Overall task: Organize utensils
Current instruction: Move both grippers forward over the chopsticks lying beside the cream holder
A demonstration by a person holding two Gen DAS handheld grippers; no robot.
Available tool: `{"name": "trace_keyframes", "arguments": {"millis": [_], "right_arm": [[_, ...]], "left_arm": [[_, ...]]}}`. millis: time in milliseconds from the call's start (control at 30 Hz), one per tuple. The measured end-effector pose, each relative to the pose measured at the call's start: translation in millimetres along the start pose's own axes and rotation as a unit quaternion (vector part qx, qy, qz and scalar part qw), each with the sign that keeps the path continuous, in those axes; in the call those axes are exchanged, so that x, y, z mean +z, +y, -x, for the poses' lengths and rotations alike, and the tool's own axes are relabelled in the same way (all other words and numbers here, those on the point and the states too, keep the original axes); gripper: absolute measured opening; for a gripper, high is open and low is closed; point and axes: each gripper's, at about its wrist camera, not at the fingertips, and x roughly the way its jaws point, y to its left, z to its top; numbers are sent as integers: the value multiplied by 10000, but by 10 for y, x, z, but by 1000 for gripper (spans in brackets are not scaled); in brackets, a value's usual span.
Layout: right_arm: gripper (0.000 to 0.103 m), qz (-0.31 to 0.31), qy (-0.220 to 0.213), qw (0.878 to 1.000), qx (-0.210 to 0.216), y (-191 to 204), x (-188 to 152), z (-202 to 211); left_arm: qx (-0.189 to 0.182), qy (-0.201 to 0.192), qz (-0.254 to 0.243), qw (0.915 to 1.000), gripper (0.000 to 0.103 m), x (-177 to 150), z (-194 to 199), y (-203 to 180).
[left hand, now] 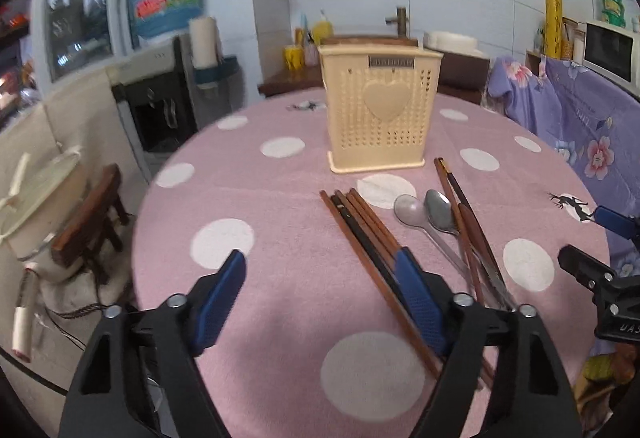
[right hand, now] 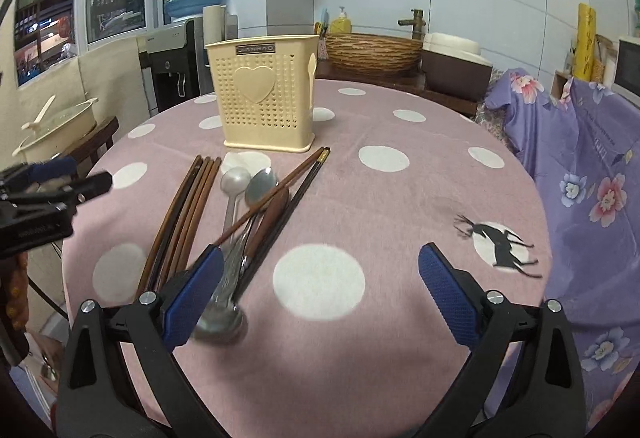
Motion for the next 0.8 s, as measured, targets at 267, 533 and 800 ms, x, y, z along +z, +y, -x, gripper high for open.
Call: {"name": "trace_keyframes", "arguments": {"millis": [267,533,800], "right_arm": [[86,-168,435,9989,81,5,235,-381],[86,-71,521,9986,69,40,275,-516],[86,-77,618,9980,-112,-112,332,-617]], "left_arm": [[-439,861,429,9944,46,225,-583,47],[-155,1152,78,9932,41,168,-848,-78],[160,1258,131,9918,42,117,-831,217]]}}
